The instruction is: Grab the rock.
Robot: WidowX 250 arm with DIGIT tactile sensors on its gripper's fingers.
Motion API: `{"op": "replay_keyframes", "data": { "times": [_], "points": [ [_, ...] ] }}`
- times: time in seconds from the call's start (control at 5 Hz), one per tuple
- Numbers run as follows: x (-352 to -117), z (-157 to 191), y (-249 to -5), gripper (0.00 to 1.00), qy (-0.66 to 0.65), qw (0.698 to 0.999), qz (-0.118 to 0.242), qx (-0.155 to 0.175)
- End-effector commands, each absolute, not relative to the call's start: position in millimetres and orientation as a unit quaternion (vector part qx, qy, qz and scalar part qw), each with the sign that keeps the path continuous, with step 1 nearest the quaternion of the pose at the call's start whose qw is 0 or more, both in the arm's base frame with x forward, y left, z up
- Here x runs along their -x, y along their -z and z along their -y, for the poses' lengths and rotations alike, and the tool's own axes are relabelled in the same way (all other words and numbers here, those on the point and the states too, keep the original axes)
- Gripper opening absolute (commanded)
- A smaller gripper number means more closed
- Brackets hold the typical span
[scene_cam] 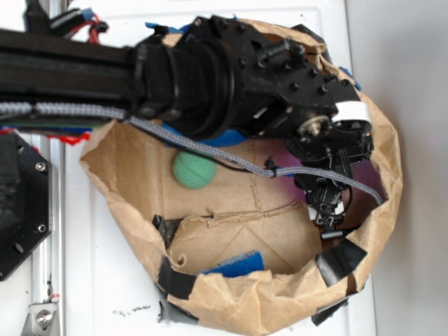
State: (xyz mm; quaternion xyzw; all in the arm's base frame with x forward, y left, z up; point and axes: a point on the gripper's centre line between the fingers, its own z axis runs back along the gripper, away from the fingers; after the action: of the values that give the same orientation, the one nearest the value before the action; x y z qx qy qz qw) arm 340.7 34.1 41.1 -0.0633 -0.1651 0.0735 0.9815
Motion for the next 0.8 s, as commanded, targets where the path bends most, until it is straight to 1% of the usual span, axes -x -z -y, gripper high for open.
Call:
{"op": "replay_keyframes", "data": {
  "times": [0.0,0.6],
  "points": [
    [-351.2,-39.7,-59.0,0.00,-0.093,0.976,0.189,0.062],
    [-350.9,-40.6,-58.4,0.00,-0.092,0.976,0.188,0.059]
  ]
}}
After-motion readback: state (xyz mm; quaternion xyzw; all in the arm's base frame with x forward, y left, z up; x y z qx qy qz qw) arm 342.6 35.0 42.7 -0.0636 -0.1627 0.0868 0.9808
